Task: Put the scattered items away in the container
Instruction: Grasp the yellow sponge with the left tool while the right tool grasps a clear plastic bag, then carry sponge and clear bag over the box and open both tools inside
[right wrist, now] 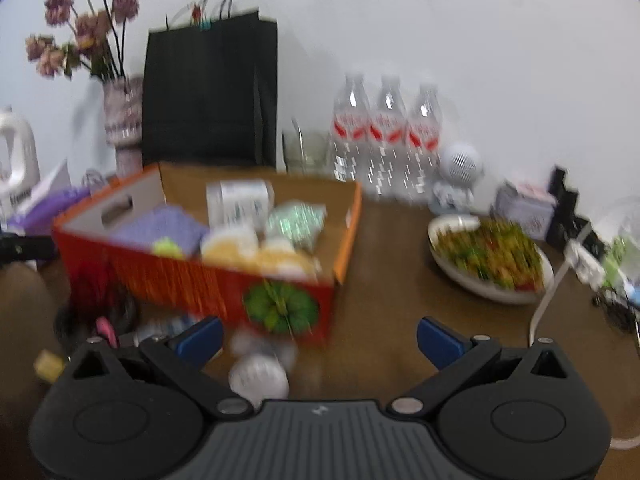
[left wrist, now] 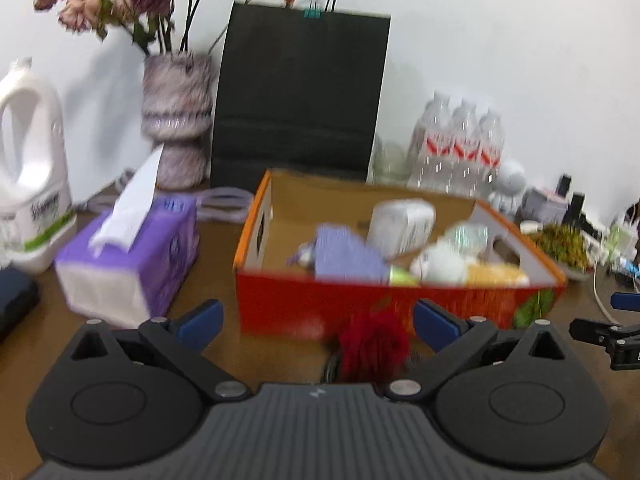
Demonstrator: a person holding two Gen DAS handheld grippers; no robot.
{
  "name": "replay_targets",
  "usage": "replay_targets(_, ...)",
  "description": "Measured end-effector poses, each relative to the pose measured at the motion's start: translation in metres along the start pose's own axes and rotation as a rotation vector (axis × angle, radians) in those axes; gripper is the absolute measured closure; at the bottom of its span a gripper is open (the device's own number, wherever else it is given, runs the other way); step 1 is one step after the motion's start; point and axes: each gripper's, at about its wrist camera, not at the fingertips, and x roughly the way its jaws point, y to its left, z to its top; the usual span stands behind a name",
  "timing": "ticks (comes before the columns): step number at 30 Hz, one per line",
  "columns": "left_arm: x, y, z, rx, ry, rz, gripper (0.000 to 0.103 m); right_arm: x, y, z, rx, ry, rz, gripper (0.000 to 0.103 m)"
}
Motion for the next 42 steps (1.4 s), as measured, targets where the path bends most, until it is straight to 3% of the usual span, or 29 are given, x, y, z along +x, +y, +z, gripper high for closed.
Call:
replay_targets(7,-0.007,-0.012,-0.041,0.025,0.097,-0.017,0.000,0.005,-0.001,-0.040,0.015,0.116,0.027,0.000)
replay_targets(16,-0.004,-0.025,-0.064,0.010,0.150,0.047,0.001,0.011,0.008,-0.046,0.009,0.115,0.042,0.000)
replay_targets(19,-0.003,-0.029,-0.068,0.007,0.153,0.074,0.011,0.011,0.008,-0.046,0.006,0.109,0.062,0.012)
replay_targets(21,-0.004,-0.035,-0.070,0.027,0.141,0.093,0.020,0.009,0.009,-0.045,0.005,0.100,0.085,0.027)
replay_targets(22,-0.005,-0.038,-0.071,0.035,0.136,0.089,0.031,0.008,0.010,-0.045,0.002,0.096,0.091,0.032)
replay_targets(23,-0.007,-0.041,-0.072,0.045,0.129,0.082,0.046,0.006,0.012,-0.045,-0.002,0.090,0.095,0.045)
replay_targets(24,-0.009,-0.043,-0.073,0.053,0.125,0.076,0.053,0.004,0.013,-0.046,-0.006,0.085,0.102,0.060)
replay_targets(25,-0.010,-0.045,-0.073,0.060,0.121,0.071,0.066,0.002,0.015,-0.046,-0.008,0.082,0.108,0.064)
replay_targets(26,-0.011,-0.046,-0.074,0.062,0.117,0.063,0.072,0.000,0.017,-0.047,-0.013,0.079,0.107,0.066)
replay_targets(42,-0.020,-0.043,-0.075,0.024,0.077,0.023,0.072,-0.012,0.023,-0.053,-0.031,0.027,0.109,0.069)
